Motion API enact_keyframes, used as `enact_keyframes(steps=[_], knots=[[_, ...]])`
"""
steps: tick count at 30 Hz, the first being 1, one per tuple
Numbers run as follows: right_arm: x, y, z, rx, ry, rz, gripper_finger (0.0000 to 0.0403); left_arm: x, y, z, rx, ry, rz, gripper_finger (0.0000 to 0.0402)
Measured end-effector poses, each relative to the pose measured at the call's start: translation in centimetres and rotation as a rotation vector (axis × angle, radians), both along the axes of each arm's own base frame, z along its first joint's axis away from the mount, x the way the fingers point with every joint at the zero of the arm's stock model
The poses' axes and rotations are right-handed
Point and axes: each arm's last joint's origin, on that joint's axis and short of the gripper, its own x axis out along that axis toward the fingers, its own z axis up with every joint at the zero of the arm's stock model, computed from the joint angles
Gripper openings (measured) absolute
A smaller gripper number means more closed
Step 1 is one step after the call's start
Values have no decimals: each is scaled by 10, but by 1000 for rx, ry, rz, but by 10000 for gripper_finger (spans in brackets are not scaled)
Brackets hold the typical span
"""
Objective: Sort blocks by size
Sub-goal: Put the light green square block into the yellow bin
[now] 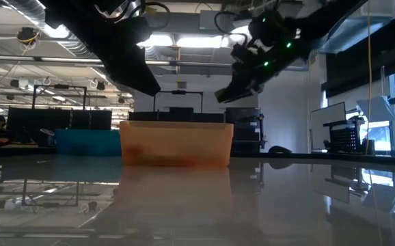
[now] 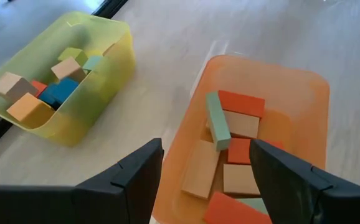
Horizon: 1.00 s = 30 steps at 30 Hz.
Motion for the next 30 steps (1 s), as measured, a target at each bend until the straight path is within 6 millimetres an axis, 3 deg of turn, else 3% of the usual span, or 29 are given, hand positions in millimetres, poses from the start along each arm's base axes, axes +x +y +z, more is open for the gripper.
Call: enact_keyframes(steps=[8,13,17,25,30], knots=[[15,-49,-19,23,-47,-63,141,3,0,3,31,-31,-23,226],[28,-69,-28,48,-29,-77,141,3,0,3,31,-29,-24,226],[36,-74,-32,44,-20,-105,173,3,0,3,31,-28,-23,226],[37,-74,-29,93,30,-114,275,2,0,3,33,-26,-25,226],[31,-53,-3,93,149,-45,303,2,0,3,33,-25,-25,226]])
